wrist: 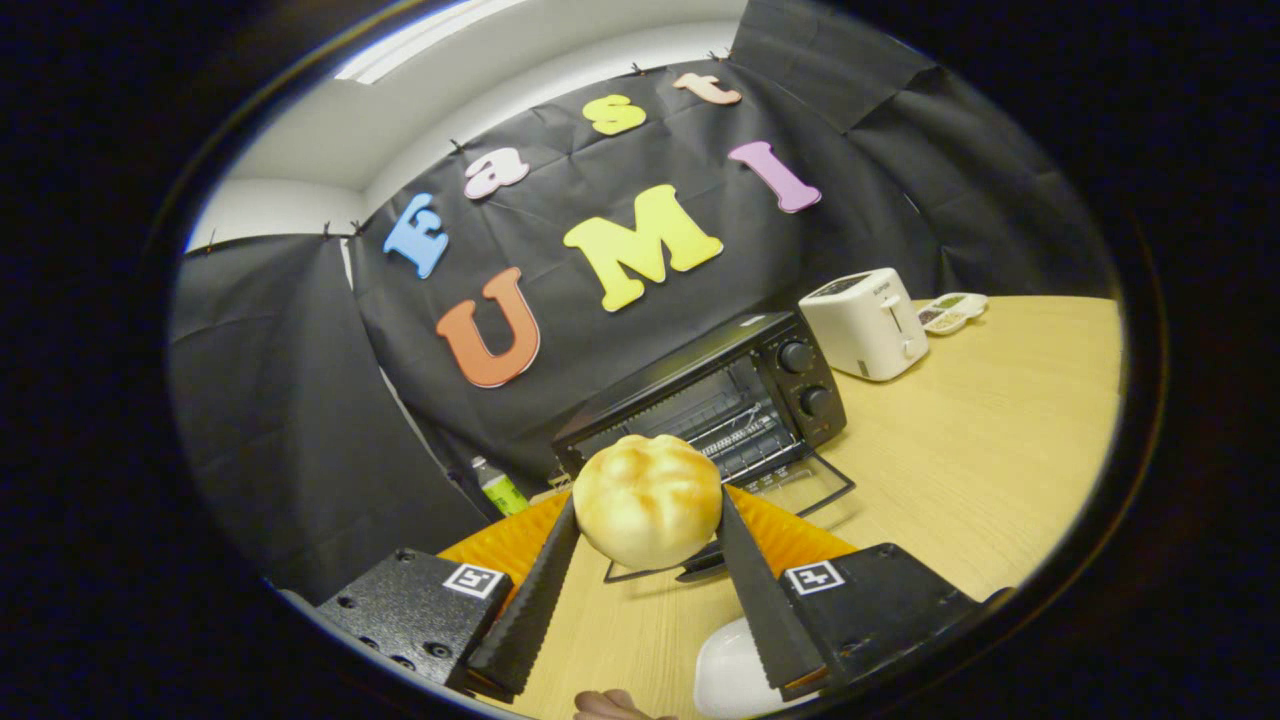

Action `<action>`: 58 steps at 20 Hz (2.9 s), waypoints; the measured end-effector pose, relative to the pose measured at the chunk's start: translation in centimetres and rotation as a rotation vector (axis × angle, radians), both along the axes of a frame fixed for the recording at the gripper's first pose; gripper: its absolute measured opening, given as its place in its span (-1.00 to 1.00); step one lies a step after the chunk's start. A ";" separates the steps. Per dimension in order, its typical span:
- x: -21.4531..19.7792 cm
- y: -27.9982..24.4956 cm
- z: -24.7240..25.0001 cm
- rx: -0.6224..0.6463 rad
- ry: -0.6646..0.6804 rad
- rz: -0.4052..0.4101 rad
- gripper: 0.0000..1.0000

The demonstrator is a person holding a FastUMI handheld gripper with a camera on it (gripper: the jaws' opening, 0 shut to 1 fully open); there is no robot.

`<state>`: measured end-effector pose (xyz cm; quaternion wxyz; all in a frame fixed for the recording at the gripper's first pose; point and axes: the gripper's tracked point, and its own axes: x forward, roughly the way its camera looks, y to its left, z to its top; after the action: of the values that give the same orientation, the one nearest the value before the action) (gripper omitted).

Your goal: Open the toaster oven, put the food inside, and close the toaster oven door.

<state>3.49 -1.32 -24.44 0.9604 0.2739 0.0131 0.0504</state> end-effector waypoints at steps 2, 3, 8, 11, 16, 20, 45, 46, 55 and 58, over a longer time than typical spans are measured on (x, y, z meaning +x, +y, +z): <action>1.8 -0.2 -0.2 0.034 0.015 0.008 0.75; 2.8 -0.2 -0.6 0.055 0.030 0.017 0.75; 8.5 -1.1 -1.3 0.158 0.094 0.045 0.75; 12.4 -1.6 -1.0 0.190 0.084 0.041 0.75; 17.8 -0.7 -1.7 0.219 0.123 0.080 0.75; 21.2 -1.5 -3.3 0.270 0.176 0.057 0.75; 19.6 -4.0 -3.3 -0.066 0.169 0.047 1.00; 18.7 -4.3 -3.1 -0.082 0.167 0.042 1.00; 10.7 -3.7 -3.7 -0.385 0.247 0.032 1.00; 8.7 -3.8 -4.6 -0.480 0.275 -0.020 1.00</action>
<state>12.15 -5.14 -29.00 0.9874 0.0427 0.1521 -0.0011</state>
